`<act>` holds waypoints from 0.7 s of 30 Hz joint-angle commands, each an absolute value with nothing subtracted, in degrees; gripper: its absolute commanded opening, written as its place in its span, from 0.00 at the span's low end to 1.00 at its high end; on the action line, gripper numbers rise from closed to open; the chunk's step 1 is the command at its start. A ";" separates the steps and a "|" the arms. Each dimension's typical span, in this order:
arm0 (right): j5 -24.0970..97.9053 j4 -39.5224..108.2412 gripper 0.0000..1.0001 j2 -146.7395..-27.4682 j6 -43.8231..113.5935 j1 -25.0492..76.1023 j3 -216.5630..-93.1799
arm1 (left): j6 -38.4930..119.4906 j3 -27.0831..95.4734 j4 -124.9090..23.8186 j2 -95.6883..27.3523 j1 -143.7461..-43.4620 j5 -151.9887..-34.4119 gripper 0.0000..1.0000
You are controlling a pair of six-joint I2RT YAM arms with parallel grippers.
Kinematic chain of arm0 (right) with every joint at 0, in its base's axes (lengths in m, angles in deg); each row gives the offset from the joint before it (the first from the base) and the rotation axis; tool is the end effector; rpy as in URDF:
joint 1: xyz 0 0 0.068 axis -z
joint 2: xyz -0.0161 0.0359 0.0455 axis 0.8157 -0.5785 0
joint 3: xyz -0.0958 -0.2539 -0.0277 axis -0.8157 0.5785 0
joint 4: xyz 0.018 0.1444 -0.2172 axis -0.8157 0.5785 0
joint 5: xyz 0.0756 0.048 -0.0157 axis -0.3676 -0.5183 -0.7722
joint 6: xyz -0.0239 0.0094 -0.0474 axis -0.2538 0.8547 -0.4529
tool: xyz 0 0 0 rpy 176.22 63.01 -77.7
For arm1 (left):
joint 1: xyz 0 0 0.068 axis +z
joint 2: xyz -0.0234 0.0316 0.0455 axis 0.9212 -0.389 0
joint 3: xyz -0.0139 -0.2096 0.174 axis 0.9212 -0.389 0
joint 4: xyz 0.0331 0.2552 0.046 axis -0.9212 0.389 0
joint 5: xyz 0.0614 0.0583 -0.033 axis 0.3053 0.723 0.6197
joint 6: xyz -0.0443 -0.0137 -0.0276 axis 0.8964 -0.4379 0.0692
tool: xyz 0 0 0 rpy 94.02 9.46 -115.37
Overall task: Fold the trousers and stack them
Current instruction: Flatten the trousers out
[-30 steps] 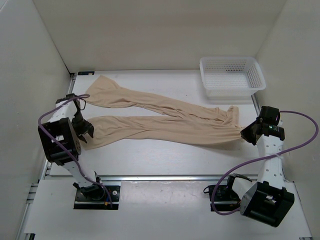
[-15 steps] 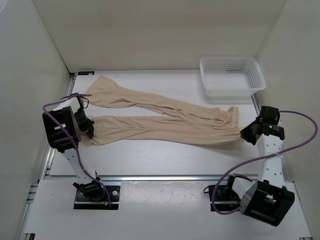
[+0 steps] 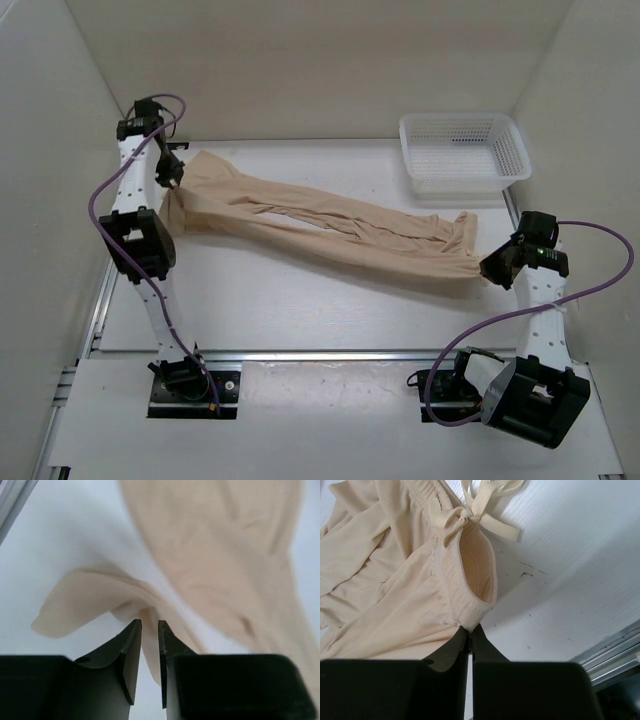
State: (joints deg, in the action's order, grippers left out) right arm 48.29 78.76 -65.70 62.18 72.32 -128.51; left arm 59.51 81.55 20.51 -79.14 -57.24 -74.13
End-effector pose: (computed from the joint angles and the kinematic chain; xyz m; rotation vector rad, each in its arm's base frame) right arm 0.1905 -0.0630 0.2661 1.1299 2.2691 0.0308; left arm 0.4292 0.0814 0.2953 -0.9969 2.5710 0.1683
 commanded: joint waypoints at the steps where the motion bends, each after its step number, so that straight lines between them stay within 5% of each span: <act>1: 49.64 78.06 0.00 -65.70 62.08 72.67 -130.57 | 58.01 96.70 31.79 -89.70 -59.80 -73.60 0.33; 5: 49.64 78.06 0.00 -64.29 61.47 72.67 -129.42 | 58.01 88.29 28.21 -82.90 -60.34 -73.60 0.40; 9: 49.64 78.06 0.00 -64.29 61.47 72.67 -129.42 | 58.01 77.71 25.04 -75.68 -58.06 -73.07 0.30; 11: 49.64 78.06 0.00 -64.29 61.47 72.67 -129.95 | 57.31 72.54 23.29 -73.56 -56.91 -74.12 0.10; 16: 48.51 77.53 0.00 -64.29 61.47 72.67 -129.95 | 54.14 68.46 18.27 -73.35 -56.21 -79.92 0.10; 21: 47.97 76.92 0.00 -64.29 61.47 72.67 -129.33 | 58.26 74.68 18.27 -80.74 -57.34 -84.67 0.36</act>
